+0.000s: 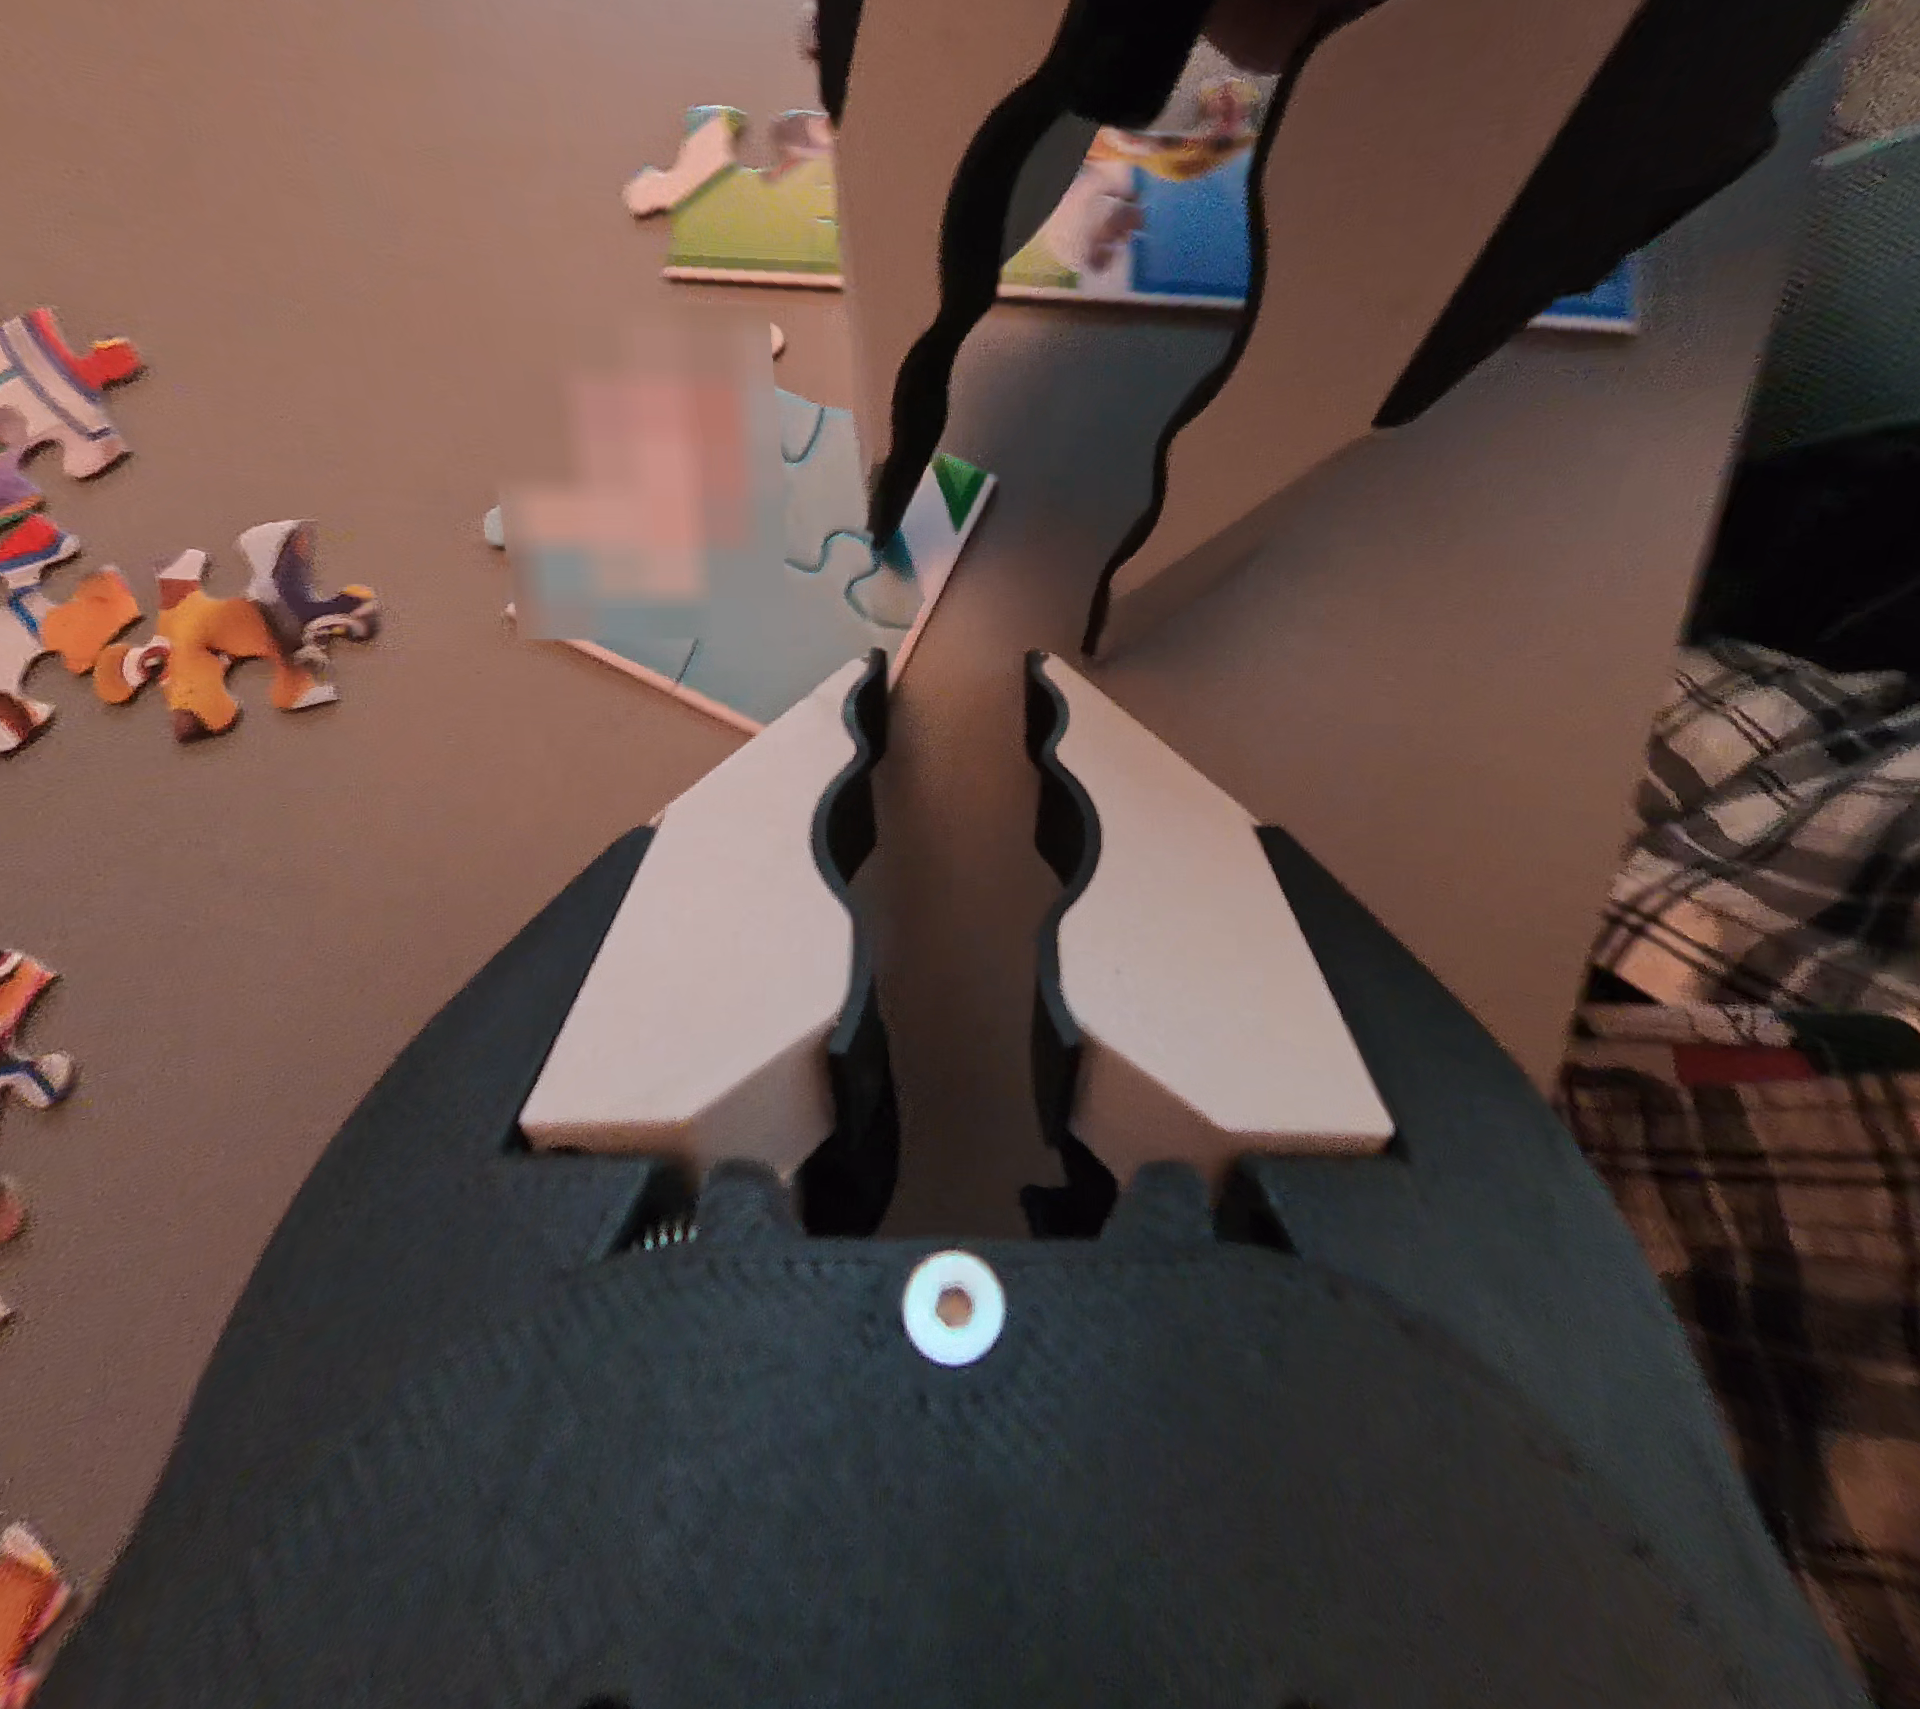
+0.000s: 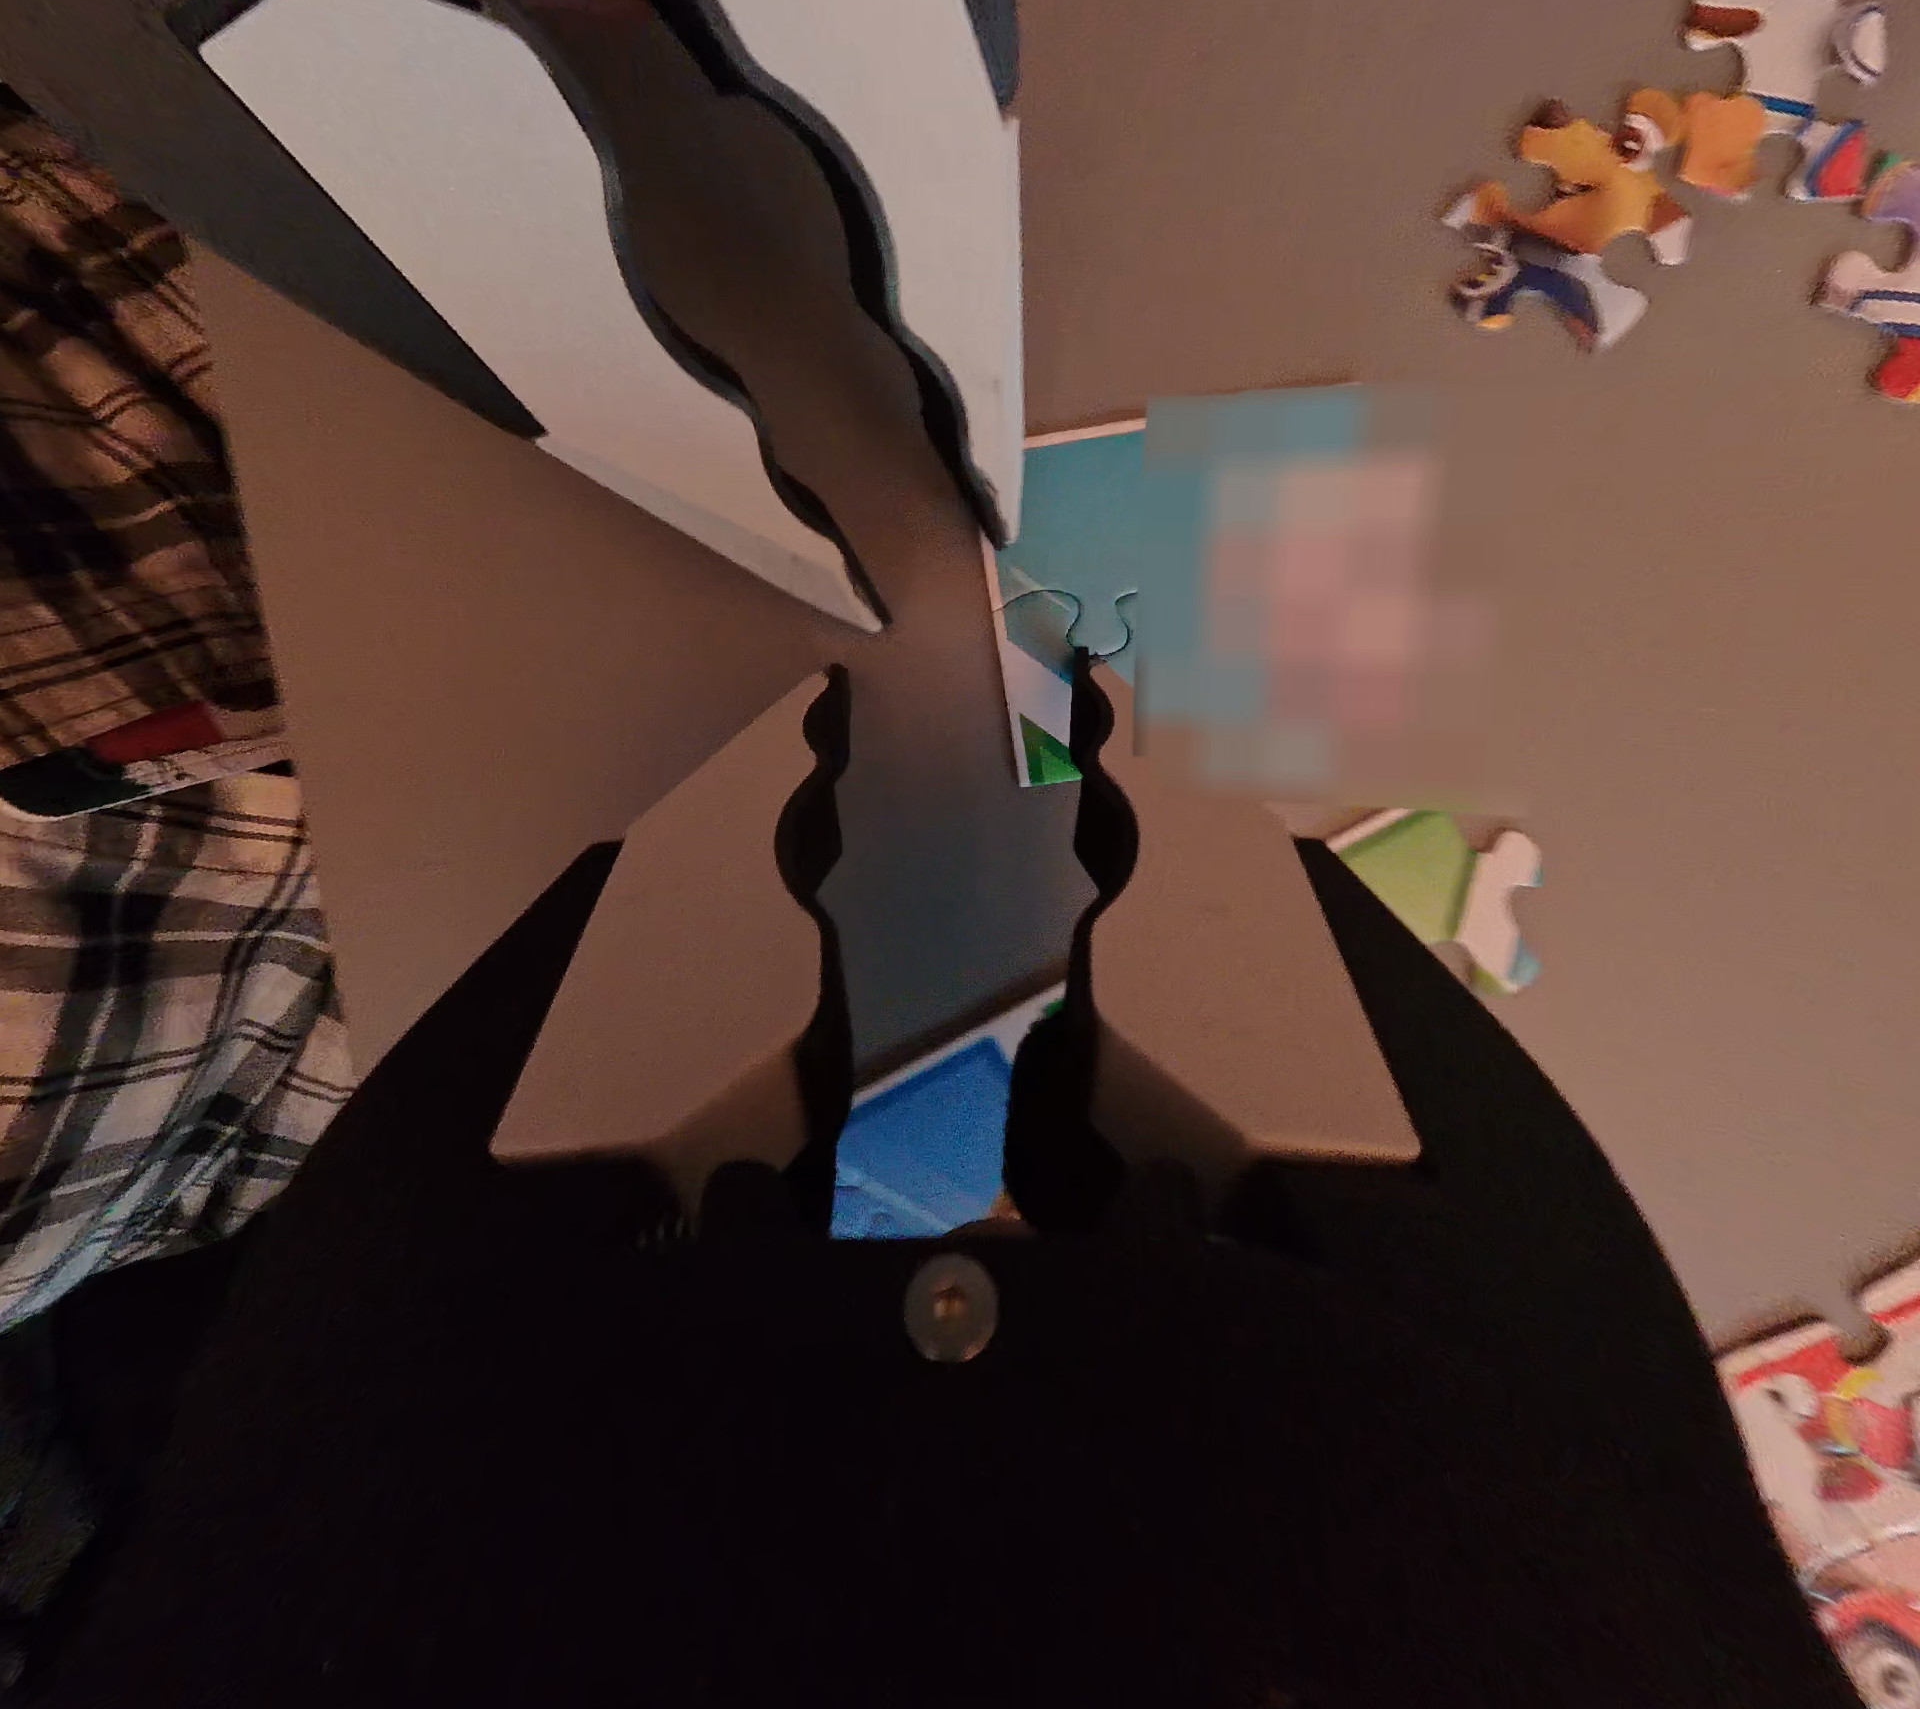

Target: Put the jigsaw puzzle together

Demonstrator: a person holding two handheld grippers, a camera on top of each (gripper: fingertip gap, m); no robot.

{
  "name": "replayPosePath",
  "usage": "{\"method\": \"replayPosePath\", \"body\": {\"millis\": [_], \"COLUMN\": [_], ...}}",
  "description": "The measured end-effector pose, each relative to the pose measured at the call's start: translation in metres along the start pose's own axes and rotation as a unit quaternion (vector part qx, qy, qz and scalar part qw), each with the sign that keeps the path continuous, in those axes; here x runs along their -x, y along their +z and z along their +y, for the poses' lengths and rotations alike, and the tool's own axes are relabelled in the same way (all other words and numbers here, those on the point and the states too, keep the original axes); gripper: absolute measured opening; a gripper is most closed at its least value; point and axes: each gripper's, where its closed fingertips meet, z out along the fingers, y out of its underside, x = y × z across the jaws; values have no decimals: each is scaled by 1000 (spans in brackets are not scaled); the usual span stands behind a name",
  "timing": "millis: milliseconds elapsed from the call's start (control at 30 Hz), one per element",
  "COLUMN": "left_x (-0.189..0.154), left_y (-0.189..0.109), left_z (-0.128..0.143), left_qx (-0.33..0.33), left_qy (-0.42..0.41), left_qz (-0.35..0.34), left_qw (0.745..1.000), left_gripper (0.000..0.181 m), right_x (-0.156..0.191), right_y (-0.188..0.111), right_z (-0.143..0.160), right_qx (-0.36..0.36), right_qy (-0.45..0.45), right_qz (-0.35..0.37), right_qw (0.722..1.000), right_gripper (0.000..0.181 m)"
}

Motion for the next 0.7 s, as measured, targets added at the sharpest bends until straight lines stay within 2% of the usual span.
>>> {"method": "replayPosePath", "body": {"millis": [100, 267, 467, 700], "left_x": [-26, -69, -95, -97], "left_y": [-6, -21, -33, -23], "left_z": [9, 28, 45, 44], "left_qx": [-10, -11, -5, -11], "left_qy": [47, 62, 114, 196], "left_qz": [16, 66, 53, -19], "left_qw": [999, 996, 992, 980], "left_gripper": [37, 63, 73, 65], "right_x": [24, 66, 113, 127], "right_y": [0, -2, -4, -6], "right_z": [2, 7, 12, 20], "right_qx": [-8, -25, -45, -34], "right_qy": [-7, -12, -31, -75], "right_qz": [3, 9, 11, 75], "right_qw": [1000, 1000, 998, 994], "right_gripper": [42, 40, 37, 36]}}
